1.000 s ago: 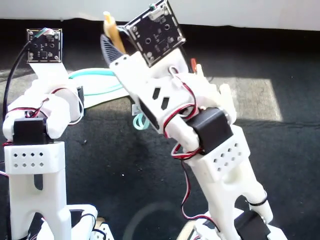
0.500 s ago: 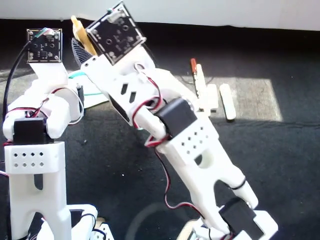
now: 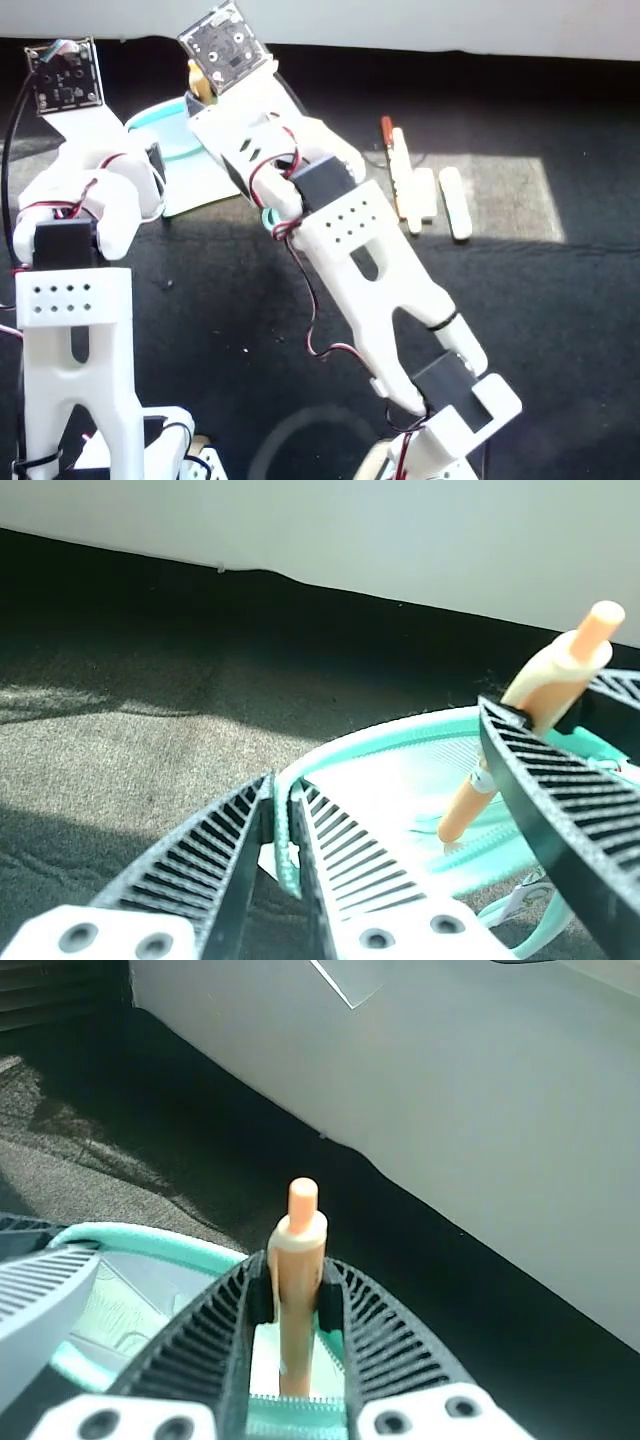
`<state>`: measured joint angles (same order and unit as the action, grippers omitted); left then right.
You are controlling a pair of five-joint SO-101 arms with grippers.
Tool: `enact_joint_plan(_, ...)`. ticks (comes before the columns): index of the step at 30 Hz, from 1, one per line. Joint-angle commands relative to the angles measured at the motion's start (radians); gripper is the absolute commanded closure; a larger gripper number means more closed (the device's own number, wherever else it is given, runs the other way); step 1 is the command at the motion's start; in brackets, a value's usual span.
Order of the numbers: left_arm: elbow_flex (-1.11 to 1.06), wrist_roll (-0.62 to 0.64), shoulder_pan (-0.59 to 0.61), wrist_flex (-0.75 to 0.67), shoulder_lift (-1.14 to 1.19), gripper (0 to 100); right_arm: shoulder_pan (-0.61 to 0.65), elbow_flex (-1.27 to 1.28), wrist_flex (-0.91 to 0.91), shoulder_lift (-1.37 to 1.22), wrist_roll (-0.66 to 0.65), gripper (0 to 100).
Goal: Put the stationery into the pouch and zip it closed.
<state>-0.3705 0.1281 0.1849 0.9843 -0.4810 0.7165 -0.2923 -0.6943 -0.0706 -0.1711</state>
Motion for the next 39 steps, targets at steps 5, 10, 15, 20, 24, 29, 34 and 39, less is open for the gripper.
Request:
enact_joint_plan(5, 0.024, 0.011, -0.001, -0.002, 0.228, 99, -0.025, -0.041, 0.013, -0.038, 0.000, 94.7)
enact_joint_plan(10, 0.030, 0.012, -0.005, -0.002, 0.246, 99, -0.019, -0.111, -0.102, -0.033, 0.002, 83.9)
enact_joint_plan(15, 0.027, 0.012, -0.005, -0.002, 0.246, 99, -0.005, -0.248, -0.179, -0.035, 0.002, 84.0)
enact_joint_plan(20, 0.025, 0.012, -0.005, -0.002, 0.246, 99, -0.031, -0.421, -0.226, -0.025, 0.002, 84.3)
enact_joint_plan(24, 0.024, 0.011, -0.001, -0.002, 0.246, 99, -0.148, -0.599, -0.331, -0.005, 0.002, 84.3)
enact_joint_plan(29, 0.030, 0.009, -0.001, 0.000, 0.246, 99, -0.386, -0.596, -0.470, -0.035, 0.002, 93.6)
enact_joint_plan(34, 0.030, 0.009, -0.005, 0.000, 0.246, 99, -0.524, -0.412, -0.489, -0.171, 0.002, 95.3)
enact_joint_plan(39, 0.039, 0.009, -0.005, 0.025, 0.245, 99, -0.578, -0.338, -0.446, -0.377, 0.002, 86.5)
